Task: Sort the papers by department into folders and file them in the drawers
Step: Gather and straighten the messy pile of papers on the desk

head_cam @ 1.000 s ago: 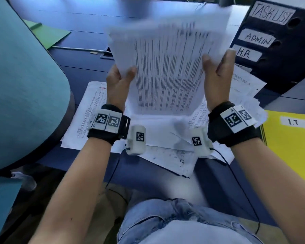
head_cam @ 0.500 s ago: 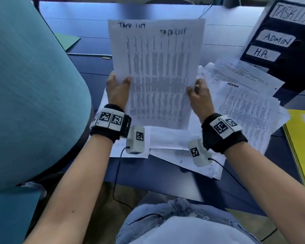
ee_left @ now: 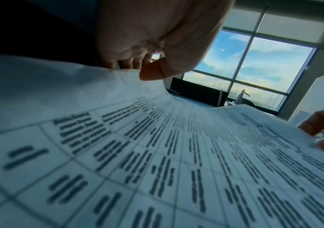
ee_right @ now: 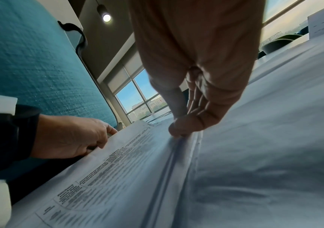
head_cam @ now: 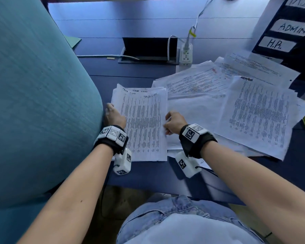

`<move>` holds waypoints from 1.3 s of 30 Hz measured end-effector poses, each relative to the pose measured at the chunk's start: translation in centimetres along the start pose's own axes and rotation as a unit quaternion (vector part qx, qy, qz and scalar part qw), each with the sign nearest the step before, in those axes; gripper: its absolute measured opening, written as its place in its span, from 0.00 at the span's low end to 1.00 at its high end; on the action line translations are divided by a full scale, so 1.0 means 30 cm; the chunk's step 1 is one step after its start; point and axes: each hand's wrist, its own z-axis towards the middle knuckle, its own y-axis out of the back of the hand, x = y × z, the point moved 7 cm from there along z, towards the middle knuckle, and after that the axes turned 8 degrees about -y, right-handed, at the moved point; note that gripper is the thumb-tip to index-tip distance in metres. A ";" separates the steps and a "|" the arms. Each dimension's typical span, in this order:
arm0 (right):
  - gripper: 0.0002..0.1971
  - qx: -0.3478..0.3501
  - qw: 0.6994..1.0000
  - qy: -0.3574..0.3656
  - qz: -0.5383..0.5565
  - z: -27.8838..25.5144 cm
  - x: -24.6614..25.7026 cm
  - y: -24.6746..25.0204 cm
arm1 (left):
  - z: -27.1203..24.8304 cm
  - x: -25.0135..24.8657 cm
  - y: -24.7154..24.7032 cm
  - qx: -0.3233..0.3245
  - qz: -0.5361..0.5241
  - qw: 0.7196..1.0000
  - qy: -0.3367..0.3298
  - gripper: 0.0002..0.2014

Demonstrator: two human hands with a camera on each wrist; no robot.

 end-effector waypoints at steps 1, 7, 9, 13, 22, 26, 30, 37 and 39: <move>0.08 -0.002 1.000 -0.003 0.000 0.004 0.000 -0.009 | 0.000 0.020 -0.019 0.017 0.009 1.000 0.005 0.19; 0.14 -0.017 0.999 -0.003 0.034 0.008 -0.011 0.004 | -0.010 0.052 -0.087 0.098 0.095 0.991 0.011 0.42; 0.14 -0.075 0.997 0.017 0.006 -0.001 -0.009 0.080 | -0.013 -0.001 -0.098 0.110 0.122 0.986 -0.019 0.44; 0.20 -0.244 0.967 -0.038 -0.056 -0.029 -0.079 0.312 | -0.027 -0.146 -0.178 0.183 0.105 0.972 -0.106 0.41; 0.38 -0.259 0.939 -0.179 -0.141 -0.031 -0.311 0.468 | -0.119 -0.259 -0.395 0.334 0.118 0.922 -0.154 0.39; 0.24 -0.343 0.918 -0.148 -0.135 -0.045 -0.322 0.505 | -0.124 -0.255 -0.403 0.338 0.112 0.922 -0.154 0.38; 0.13 -0.283 0.952 -0.089 -0.078 -0.038 -0.230 0.472 | -0.133 -0.244 -0.400 0.352 0.071 0.922 -0.142 0.36; 0.08 -0.063 0.993 0.063 -0.076 -0.091 0.011 0.143 | -0.078 -0.338 -0.329 0.362 -0.269 0.892 -0.010 0.42; 0.04 0.002 0.995 0.078 -0.065 -0.111 0.024 0.077 | -0.061 -0.310 -0.332 0.355 -0.272 0.894 0.028 0.17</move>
